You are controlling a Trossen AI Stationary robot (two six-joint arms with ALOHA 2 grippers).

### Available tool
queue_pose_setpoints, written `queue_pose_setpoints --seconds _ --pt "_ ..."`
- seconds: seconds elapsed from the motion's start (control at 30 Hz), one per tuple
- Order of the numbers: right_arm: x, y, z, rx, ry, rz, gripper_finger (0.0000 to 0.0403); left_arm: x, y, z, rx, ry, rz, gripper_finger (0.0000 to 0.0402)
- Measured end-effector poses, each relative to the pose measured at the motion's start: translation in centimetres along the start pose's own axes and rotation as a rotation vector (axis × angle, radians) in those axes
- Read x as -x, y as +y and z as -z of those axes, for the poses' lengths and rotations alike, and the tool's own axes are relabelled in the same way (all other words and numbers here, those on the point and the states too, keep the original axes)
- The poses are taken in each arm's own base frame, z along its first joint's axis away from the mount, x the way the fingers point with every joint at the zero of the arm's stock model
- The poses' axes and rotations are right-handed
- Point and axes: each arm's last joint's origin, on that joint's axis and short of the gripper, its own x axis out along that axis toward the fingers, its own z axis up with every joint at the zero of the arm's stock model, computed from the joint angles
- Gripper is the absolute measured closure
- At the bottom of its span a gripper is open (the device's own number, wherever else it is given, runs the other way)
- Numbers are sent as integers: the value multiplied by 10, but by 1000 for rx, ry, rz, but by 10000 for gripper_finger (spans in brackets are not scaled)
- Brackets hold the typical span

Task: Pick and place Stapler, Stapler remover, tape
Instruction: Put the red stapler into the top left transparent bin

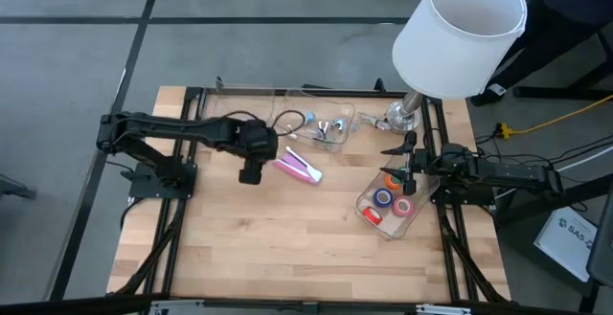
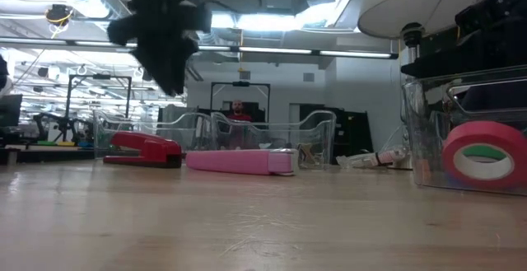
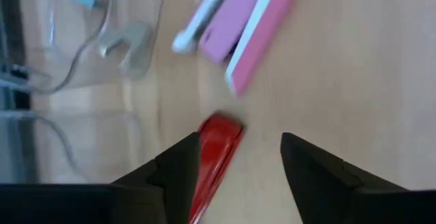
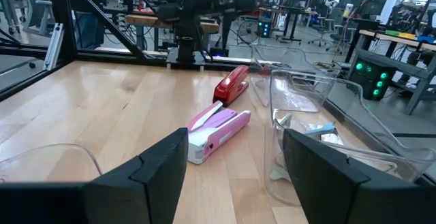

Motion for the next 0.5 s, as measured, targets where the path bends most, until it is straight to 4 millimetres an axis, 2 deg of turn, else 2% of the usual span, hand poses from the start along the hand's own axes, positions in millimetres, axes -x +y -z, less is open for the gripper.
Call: queue_pose_setpoints --seconds 0.13,0.27,0.5 --pt "0 0 0 0 0 0 163 -20 -3 -1 -87 124 -12 181" --pt "0 0 0 0 0 0 163 -43 -3 -2 -169 232 -33 176" --pt "0 0 0 0 0 0 163 -49 12 2 -251 279 -48 176"
